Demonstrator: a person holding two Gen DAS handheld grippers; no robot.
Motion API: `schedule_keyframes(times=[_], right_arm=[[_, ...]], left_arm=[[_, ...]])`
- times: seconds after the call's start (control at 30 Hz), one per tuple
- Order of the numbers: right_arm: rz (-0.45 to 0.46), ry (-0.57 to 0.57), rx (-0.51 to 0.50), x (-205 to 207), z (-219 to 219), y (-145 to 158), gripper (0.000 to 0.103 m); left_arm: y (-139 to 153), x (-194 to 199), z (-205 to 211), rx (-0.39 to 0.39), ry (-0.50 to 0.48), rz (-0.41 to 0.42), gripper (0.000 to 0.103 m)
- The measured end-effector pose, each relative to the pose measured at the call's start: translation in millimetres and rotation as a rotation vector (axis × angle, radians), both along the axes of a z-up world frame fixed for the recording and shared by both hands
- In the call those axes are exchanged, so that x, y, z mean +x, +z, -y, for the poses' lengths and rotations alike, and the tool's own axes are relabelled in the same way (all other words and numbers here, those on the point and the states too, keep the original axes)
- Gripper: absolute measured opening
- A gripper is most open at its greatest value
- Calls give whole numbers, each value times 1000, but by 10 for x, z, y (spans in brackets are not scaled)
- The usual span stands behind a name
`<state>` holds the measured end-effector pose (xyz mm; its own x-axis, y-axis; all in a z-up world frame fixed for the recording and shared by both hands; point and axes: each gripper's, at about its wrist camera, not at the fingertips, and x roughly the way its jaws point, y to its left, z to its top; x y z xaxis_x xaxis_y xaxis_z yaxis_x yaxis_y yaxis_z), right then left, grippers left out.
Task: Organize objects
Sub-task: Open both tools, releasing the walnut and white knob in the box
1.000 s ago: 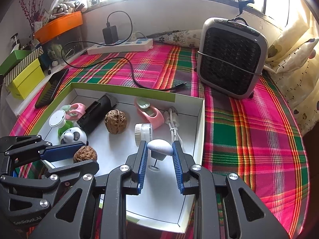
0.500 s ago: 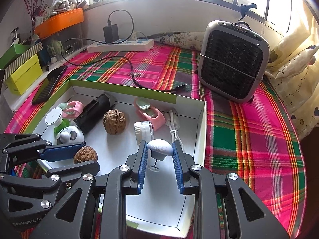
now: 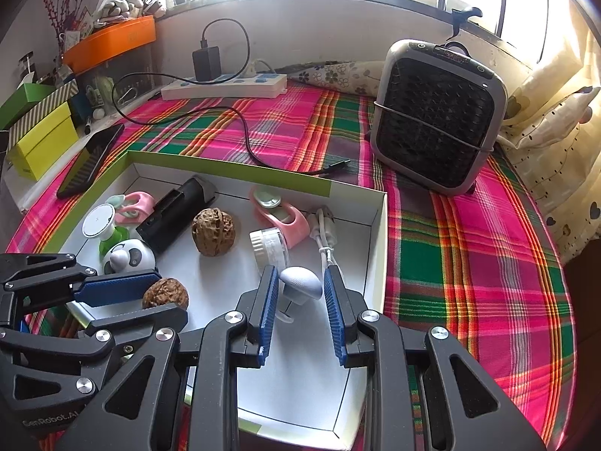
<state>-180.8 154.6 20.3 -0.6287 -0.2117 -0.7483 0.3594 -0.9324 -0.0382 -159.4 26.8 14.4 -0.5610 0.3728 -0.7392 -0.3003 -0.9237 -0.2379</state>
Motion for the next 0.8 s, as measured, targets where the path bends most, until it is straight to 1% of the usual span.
schedule_keyframes(times=[0.27,0.33,0.4,0.47,0.8], right_arm=[[-1,0,4,-1,-5,-3,26],[-2,-2,3,-4,-5,1,28],[-5,1,1,-2,-8,8,33],[-7,1,4,4,-1,11,36],[-8,-12,-2,24,-25,26,37]], left_arm=[[1,-3,9,-2,7,3,30],[0,-6,17,-1,11,5,31],[2,0,27,4,12,5,33],[-1,5,29,4,10,4,34],[27,27,46,-7,27,2,35]])
